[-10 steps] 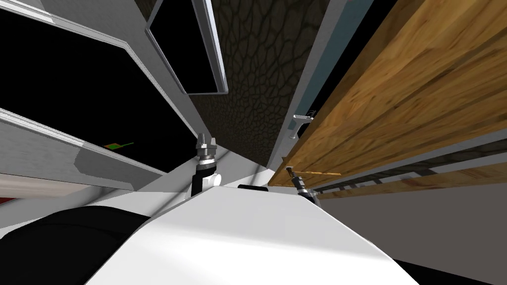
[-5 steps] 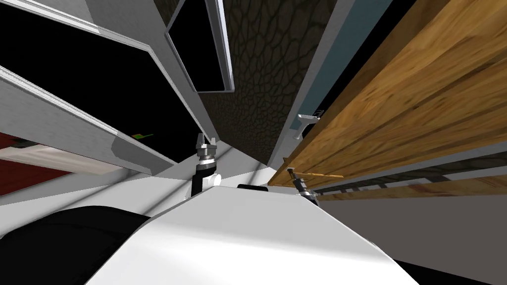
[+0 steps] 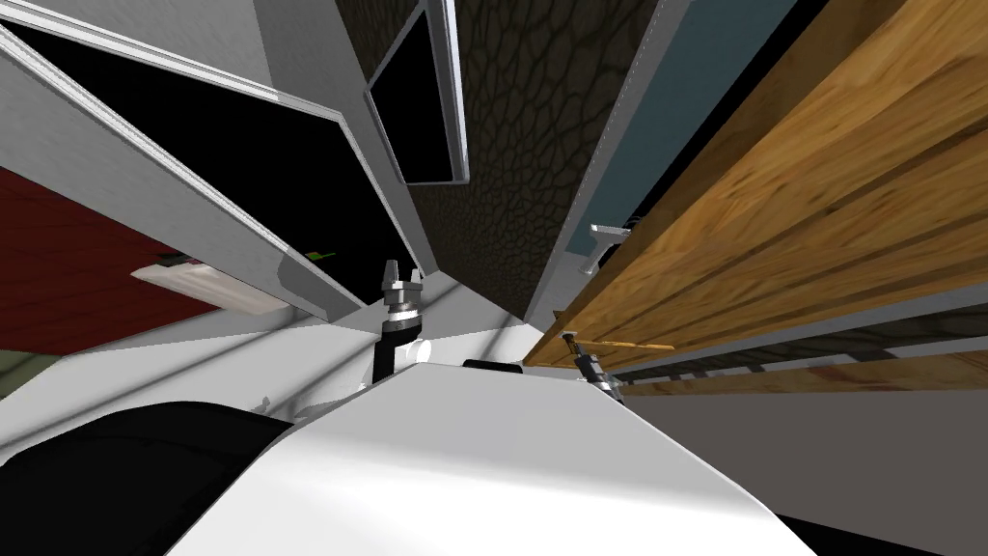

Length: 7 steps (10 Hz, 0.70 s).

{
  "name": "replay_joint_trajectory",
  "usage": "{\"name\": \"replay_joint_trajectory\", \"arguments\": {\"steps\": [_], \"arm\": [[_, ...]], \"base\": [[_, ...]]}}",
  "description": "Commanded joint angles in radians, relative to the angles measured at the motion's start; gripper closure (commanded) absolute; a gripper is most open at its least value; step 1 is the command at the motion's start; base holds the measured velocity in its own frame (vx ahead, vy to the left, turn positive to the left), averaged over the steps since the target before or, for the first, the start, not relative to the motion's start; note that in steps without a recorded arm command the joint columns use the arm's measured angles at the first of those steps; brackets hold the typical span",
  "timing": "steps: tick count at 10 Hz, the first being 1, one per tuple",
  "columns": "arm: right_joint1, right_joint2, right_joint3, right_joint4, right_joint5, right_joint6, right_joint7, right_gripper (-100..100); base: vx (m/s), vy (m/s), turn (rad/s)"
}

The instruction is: Pull the door open

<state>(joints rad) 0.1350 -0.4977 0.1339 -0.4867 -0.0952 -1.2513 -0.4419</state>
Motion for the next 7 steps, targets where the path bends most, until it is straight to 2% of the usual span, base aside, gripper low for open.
{"name": "replay_joint_trajectory", "arguments": {"steps": [1,2,3,4,7], "arm": [[0.015,-0.005,0.006,0.009,0.000,-0.029,-0.005,100],[0.021,-0.008,0.007,0.013,-0.001,-0.040,-0.008,100],[0.018,-0.005,0.006,0.003,0.000,-0.028,-0.006,100],[-0.002,0.011,-0.011,0.007,0.025,-0.008,-0.003,100],[-0.030,0.028,-0.036,0.010,0.053,0.018,0.000,100]], "base": [[-0.219,-0.085,0.163],[-0.201,-0.092,0.150],[-0.086,-0.037,0.036],[-0.171,-0.005,0.123],[-0.201,-0.070,0.101]]}}
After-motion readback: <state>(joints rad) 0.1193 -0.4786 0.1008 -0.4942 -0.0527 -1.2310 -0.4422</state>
